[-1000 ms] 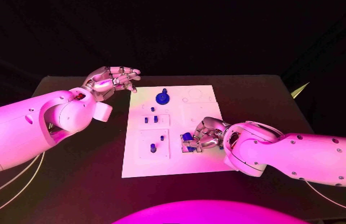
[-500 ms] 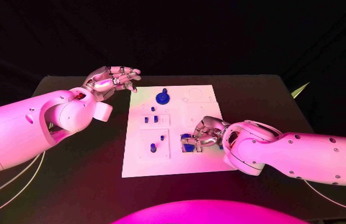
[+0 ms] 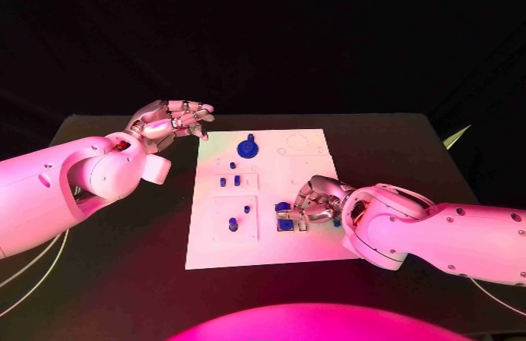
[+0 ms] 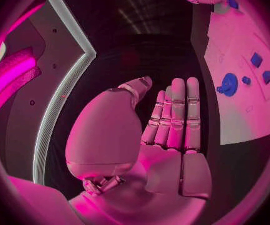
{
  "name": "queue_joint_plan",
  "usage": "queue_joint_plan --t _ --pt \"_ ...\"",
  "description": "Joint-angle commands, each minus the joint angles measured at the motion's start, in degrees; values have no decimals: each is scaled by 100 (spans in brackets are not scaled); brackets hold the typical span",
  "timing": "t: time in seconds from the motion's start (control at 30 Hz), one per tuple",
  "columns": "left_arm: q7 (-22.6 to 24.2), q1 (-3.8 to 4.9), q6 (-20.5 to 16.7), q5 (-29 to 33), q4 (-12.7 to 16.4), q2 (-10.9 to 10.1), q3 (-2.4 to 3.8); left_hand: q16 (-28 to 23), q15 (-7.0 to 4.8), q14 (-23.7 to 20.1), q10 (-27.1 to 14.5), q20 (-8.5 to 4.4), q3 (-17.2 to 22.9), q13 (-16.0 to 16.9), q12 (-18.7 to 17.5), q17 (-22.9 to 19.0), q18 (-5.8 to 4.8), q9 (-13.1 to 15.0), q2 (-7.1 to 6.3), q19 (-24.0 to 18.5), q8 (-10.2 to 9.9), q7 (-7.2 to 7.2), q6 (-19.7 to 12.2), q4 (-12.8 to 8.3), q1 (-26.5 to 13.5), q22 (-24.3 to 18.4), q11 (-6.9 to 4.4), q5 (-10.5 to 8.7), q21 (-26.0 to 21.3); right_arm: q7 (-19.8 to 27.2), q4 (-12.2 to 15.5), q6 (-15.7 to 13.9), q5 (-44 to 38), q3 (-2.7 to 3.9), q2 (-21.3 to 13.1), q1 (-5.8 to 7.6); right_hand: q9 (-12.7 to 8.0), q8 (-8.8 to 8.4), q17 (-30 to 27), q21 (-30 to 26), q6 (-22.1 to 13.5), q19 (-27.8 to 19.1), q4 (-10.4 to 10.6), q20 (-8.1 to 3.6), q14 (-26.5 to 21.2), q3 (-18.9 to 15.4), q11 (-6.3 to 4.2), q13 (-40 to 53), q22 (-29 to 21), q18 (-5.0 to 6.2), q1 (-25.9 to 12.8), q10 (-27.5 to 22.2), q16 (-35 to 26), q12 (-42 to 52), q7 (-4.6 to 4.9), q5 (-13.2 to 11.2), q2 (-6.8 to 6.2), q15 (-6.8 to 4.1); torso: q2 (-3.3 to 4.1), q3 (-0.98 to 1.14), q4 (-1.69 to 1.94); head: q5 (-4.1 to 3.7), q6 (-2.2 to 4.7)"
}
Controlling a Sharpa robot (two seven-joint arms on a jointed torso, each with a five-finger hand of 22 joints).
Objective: Assemble the parts on the task board
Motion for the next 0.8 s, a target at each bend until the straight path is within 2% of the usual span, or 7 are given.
queue_joint_plan --t 0.03,0.1,0.13,0.3,0.5,0.7,0.8 --pt "32 4 74 -7 14 3 4 -24 -7 -27 -37 8 -39 -8 33 -6 71 8 16 33 -4 6 -43 -1 59 -5 18 15 -23 552 85 -129 -63 1 -96 -7 -11 27 875 26 -62 600 -12 -25 479 -41 -8 1048 1506 -83 239 253 42 5 -6 8 49 -25 -2 -4 2 1 -10" --pt "34 4 72 -7 15 0 4 -24 -7 -27 -37 8 -39 -8 33 -6 71 8 16 33 -4 6 -43 -1 59 -5 18 15 -23 804 138 -130 6 1 -177 -7 -37 -14 918 26 -128 600 -75 -25 488 16 2 1063 1506 -83 511 263 58 27 7 18 77 -22 -3 -2 1 6 -10" --pt "34 4 71 -7 15 -2 4 -24 -7 -27 -37 8 -39 -8 33 -6 71 8 16 33 -4 6 -43 -1 59 -5 18 15 -23 920 164 -113 26 1 -217 -7 -63 -49 941 26 -167 600 -213 -24 492 172 -1 1098 1506 -83 902 287 66 88 9 37 129 -22 -3 -3 1 6 -10" --pt "37 4 67 -7 16 -9 4 -24 -7 -27 -37 8 -39 -8 33 -6 71 8 16 33 -4 6 -43 -1 59 -5 18 15 -23 1203 227 38 60 0 -338 -7 -137 -85 958 26 -97 600 -226 -15 493 369 1 1124 1506 -83 1421 296 72 123 4 31 -20 -14 0 -2 -9 9 -8" --pt "37 3 68 -7 16 -10 4 -24 -7 -27 -37 8 -39 -8 33 -6 71 8 16 33 -4 6 -43 -1 59 -5 18 15 -23 1232 203 186 12 -1 -360 -7 -140 -64 975 26 -33 600 -181 -21 496 458 -16 1152 1506 -83 1543 318 77 172 -18 30 -52 -25 -1 -2 3 -3 -13" --pt "34 3 64 -7 17 -10 4 -24 -7 -27 -37 8 -39 -8 33 -6 71 8 16 33 -4 6 -43 -1 59 -5 18 15 -23 1127 130 201 -26 -1 -321 -8 -138 -59 981 26 -20 600 -168 -24 497 481 -21 1160 1506 -83 1566 325 80 187 -24 31 -56 -29 6 -4 13 0 -24" --pt "34 3 64 -7 18 -10 4 -24 -7 -27 -37 8 -39 -8 33 -6 71 8 16 33 -4 6 -43 -1 59 -5 18 15 -23 1049 73 194 -72 -1 -280 -8 -135 -50 984 26 0 600 -140 -29 498 524 -30 1174 1506 -83 1600 338 81 212 -34 32 -42 -36 2 -4 6 6 -25"
